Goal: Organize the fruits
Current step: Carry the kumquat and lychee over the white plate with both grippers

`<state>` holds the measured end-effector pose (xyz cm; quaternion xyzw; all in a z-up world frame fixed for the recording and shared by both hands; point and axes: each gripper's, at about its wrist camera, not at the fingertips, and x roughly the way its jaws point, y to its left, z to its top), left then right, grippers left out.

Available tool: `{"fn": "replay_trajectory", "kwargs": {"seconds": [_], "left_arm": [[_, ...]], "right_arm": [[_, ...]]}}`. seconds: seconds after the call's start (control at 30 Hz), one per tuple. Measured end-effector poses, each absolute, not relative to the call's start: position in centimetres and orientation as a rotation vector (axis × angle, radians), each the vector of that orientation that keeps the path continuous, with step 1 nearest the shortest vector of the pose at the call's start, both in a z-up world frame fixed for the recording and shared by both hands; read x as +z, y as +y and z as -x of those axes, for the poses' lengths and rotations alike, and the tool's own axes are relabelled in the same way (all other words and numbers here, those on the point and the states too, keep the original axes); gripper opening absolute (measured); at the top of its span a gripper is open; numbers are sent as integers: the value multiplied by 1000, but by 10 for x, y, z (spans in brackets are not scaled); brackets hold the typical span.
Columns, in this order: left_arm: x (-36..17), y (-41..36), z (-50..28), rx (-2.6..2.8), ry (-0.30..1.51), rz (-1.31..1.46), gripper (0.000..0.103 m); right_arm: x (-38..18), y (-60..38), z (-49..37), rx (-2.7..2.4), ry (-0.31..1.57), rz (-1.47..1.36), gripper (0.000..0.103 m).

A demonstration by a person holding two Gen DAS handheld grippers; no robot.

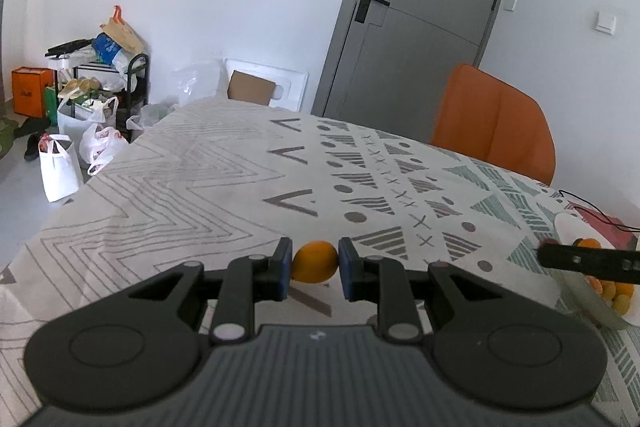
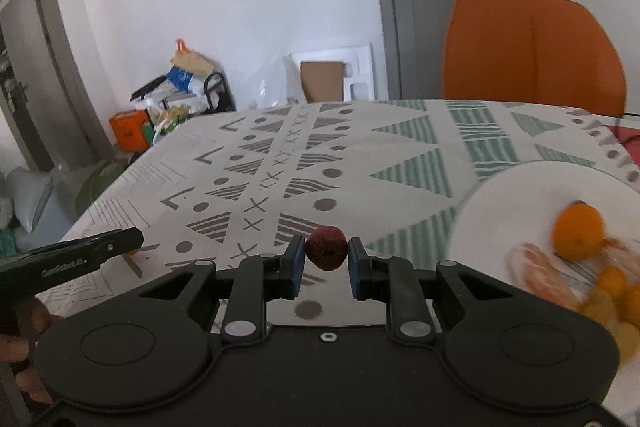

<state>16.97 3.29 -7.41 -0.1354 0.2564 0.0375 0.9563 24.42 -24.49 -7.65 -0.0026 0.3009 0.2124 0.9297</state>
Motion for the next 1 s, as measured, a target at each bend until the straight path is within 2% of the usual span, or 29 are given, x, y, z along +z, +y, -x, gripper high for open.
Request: {"fn": "replay_trajectory", "kwargs": {"seconds": [0.57, 1.0], "left_arm": [[-36, -36, -164, -64, 475, 155, 23], [-32, -99, -173, -157, 489, 65, 23]], "right_arm": [[-71, -319, -213, 347, 538, -119, 21], [-79, -378, -201, 278, 513, -193, 21]]}}
